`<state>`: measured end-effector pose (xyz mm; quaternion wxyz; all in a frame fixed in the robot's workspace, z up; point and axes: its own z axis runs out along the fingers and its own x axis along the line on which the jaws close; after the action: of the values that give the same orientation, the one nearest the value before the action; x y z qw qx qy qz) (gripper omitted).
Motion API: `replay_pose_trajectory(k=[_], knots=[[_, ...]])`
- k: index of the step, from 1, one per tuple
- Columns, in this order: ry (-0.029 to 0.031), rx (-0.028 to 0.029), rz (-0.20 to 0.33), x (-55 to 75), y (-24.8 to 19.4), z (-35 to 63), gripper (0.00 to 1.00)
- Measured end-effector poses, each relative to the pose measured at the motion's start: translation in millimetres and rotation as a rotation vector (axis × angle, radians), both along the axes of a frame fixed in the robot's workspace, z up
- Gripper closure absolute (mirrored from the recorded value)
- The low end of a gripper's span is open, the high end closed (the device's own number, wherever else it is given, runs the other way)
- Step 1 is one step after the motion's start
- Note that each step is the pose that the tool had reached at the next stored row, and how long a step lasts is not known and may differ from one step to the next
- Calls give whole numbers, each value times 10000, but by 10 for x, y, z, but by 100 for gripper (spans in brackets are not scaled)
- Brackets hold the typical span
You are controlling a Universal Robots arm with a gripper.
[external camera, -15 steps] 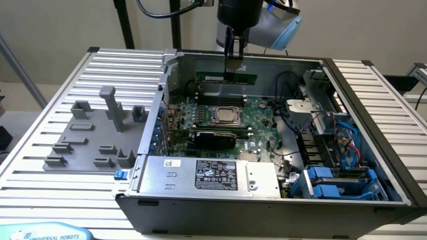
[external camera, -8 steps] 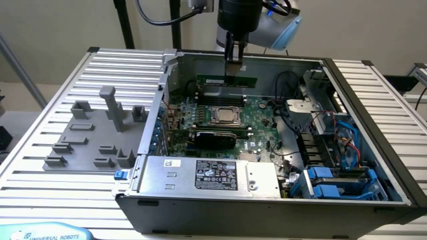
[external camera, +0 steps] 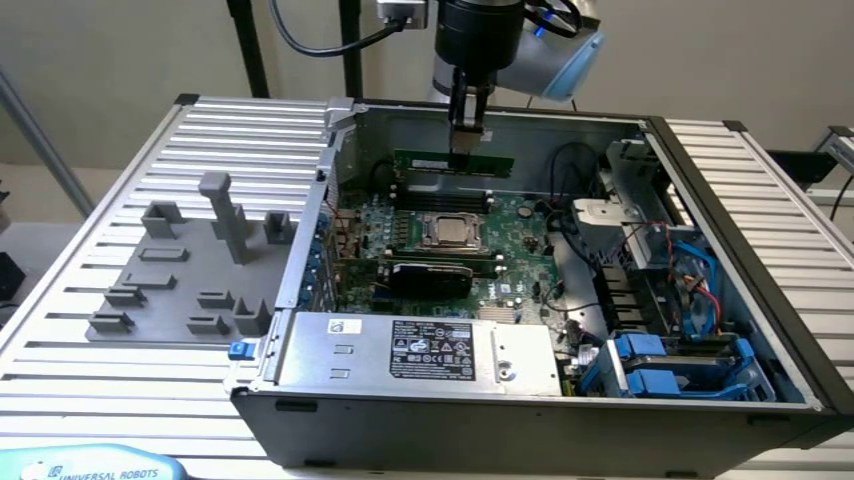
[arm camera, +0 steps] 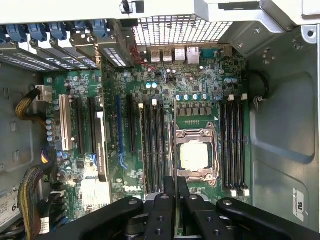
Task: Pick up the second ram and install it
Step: 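Insert the second ram into the second slot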
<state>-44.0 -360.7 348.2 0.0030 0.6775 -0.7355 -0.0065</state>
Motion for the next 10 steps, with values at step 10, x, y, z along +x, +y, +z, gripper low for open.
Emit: replay_pose_trajectory(k=[10], knots=[[-1, 2, 0, 0, 0, -7, 86]])
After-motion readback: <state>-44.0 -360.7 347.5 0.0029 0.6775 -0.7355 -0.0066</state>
